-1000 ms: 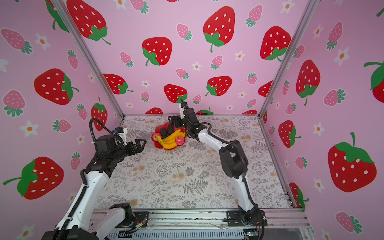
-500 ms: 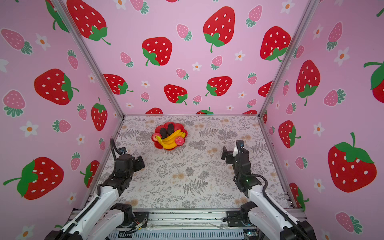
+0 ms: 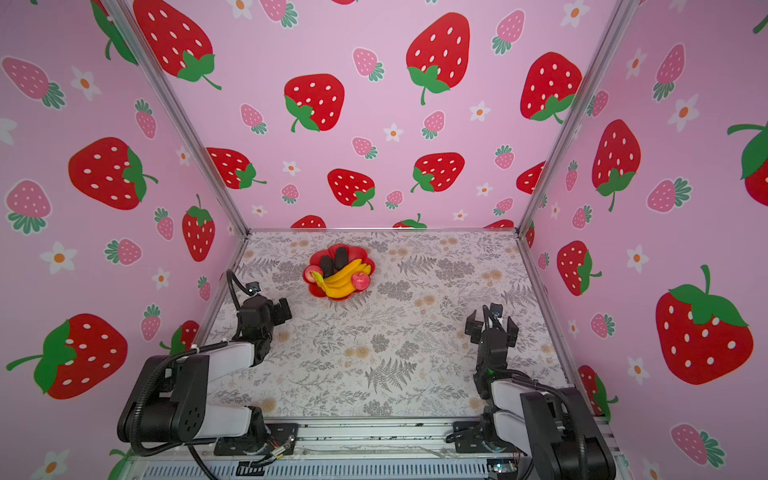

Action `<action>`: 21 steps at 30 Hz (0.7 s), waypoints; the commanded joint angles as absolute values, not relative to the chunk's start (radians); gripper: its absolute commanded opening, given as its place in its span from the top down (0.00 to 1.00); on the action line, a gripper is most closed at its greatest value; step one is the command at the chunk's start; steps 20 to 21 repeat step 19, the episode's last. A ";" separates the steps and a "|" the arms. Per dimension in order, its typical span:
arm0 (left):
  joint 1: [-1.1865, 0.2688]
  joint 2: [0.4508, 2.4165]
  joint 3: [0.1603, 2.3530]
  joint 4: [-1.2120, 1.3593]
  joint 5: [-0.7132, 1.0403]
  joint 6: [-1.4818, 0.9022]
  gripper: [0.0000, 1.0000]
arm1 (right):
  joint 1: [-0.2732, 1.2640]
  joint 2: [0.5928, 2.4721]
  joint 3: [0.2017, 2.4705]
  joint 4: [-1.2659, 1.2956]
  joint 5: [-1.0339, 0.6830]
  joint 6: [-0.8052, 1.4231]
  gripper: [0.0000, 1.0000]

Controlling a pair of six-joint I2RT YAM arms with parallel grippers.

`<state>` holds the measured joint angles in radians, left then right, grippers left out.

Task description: Place and organize the fake fruits in the fruit bowl

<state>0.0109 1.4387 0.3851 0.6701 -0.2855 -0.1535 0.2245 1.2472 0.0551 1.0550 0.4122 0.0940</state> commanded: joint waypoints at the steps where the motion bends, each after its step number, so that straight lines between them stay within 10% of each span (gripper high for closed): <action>1: 0.016 1.561 0.352 0.994 -0.160 -0.092 0.01 | 0.218 1.401 0.155 1.320 0.327 -0.044 0.01; 21: -0.017 1.544 0.431 0.801 -0.210 -0.072 0.01 | 0.115 1.573 0.267 1.253 0.150 0.013 0.01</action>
